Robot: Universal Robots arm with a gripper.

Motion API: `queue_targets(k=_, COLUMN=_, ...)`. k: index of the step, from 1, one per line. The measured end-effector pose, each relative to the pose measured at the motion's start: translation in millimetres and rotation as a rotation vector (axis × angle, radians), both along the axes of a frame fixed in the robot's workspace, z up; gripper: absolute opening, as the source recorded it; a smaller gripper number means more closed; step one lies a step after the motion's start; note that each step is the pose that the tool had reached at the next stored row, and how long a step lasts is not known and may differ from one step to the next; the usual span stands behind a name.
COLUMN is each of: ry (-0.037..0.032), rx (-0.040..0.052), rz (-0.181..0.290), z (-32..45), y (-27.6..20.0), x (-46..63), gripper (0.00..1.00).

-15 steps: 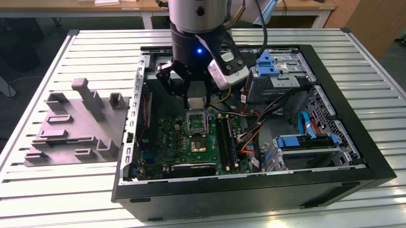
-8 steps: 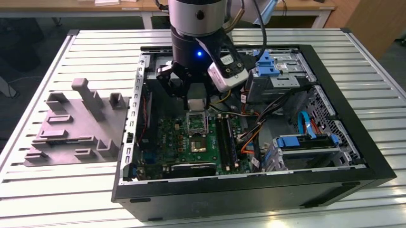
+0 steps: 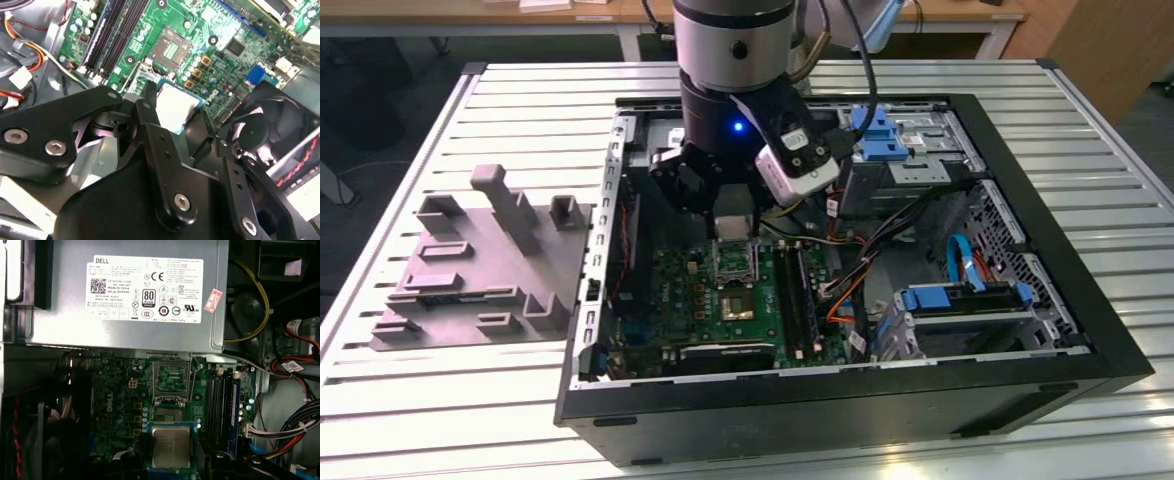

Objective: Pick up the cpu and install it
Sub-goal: 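Place the cpu into insertion slot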

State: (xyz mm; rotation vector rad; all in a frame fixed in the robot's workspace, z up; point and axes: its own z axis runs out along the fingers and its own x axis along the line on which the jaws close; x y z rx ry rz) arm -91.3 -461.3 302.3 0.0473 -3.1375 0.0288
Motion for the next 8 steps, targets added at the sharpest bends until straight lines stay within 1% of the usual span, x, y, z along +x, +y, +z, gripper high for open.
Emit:
queue_targets(k=4, ry=0.0000, rx=0.0001, rz=-0.016, z=-7.3, y=-0.7, x=1.2, gripper=0.47)
queue_targets(k=8, ry=0.0001, rx=-0.0001, rz=-0.058, z=-14.4, y=-0.7, x=1.5, gripper=0.47)
